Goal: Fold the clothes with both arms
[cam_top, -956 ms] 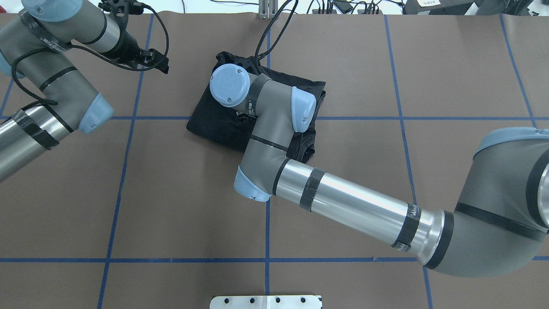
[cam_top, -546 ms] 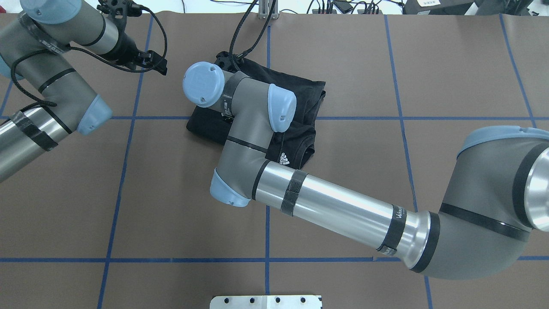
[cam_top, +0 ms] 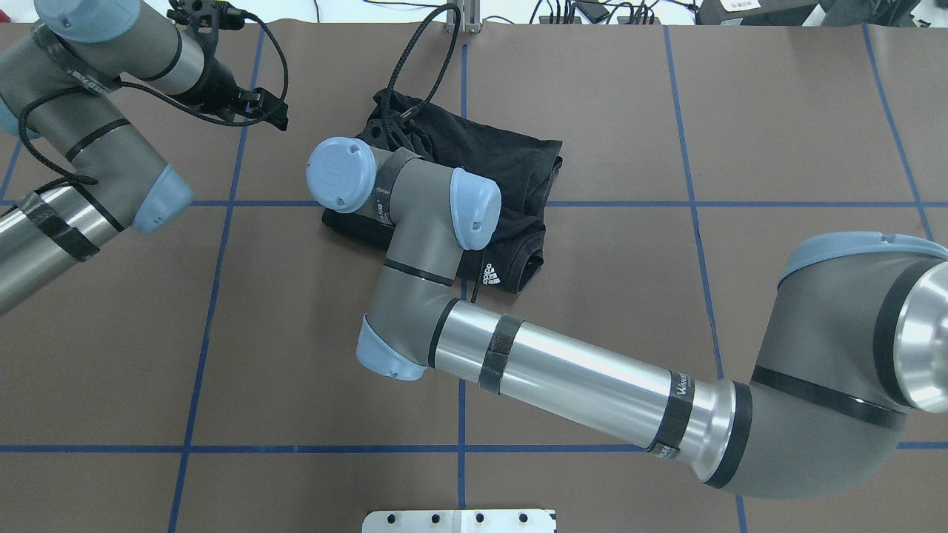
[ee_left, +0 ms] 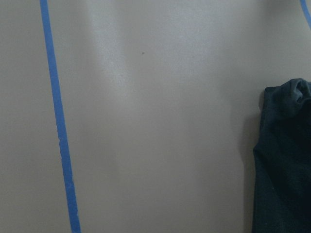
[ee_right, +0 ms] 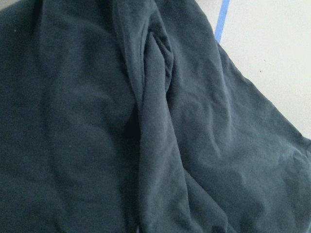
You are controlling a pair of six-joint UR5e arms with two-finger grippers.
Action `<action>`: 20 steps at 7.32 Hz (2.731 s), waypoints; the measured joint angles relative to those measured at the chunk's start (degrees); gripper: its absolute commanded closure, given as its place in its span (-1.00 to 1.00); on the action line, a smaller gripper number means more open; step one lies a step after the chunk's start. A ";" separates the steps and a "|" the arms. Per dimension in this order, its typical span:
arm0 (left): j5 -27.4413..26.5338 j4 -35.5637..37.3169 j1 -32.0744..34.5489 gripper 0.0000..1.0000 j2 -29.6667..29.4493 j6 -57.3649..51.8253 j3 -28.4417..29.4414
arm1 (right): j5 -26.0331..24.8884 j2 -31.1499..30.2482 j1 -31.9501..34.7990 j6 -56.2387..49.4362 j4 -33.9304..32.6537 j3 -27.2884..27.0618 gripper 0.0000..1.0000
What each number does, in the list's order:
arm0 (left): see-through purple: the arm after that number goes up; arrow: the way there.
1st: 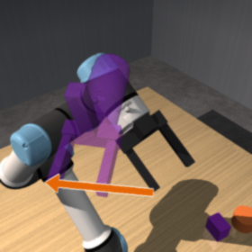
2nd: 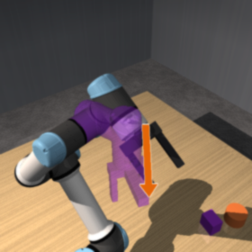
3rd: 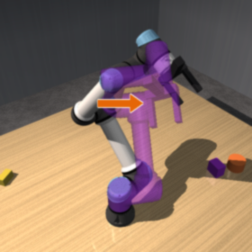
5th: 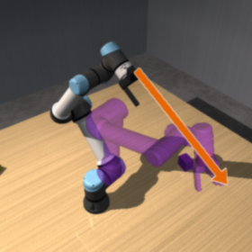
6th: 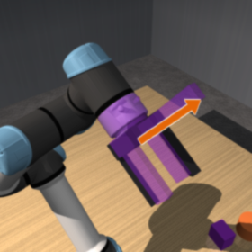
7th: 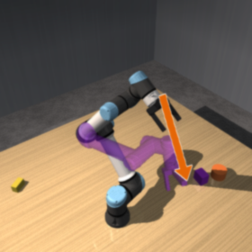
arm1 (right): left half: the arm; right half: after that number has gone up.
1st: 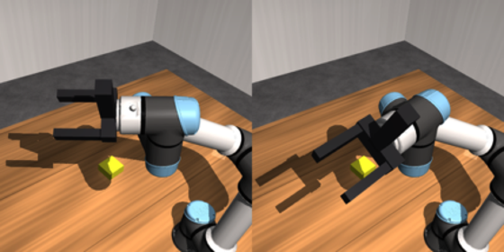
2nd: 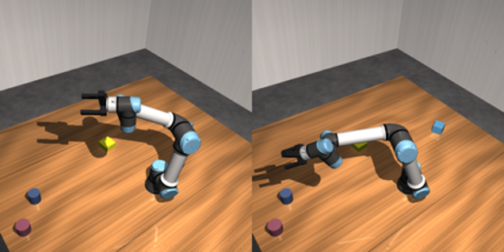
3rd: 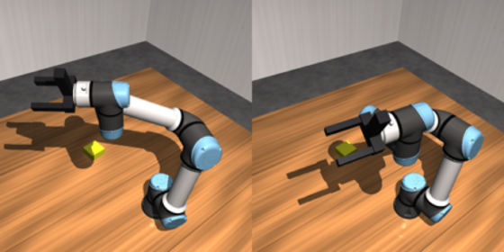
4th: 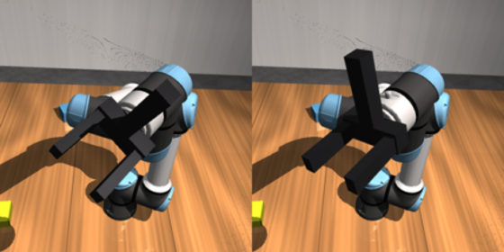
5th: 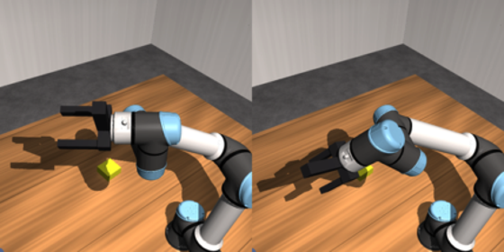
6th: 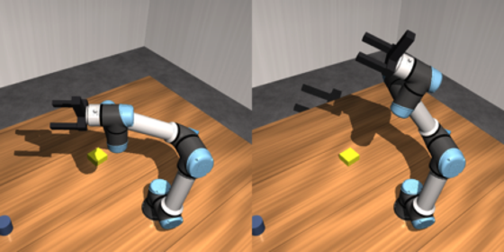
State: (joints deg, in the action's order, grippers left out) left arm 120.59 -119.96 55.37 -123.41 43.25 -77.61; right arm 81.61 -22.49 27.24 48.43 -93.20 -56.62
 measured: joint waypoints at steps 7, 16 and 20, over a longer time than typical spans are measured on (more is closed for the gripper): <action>0.00 -0.01 0.00 -1.00 -0.07 0.24 0.00 | -0.03 -0.26 4.21 -2.30 0.09 0.19 1.00; 0.47 0.28 0.84 -1.00 -0.13 -0.28 -0.26 | 18.88 -1.53 17.04 -8.96 12.99 9.09 -1.00; 2.85 4.06 7.52 -1.00 8.36 -12.89 -6.82 | 29.17 -7.75 23.20 -16.63 -2.88 -8.35 -1.00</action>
State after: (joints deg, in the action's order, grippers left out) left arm 123.43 -115.90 62.89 -115.05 30.36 -84.43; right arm 110.79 -30.24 50.44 31.79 -96.08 -64.97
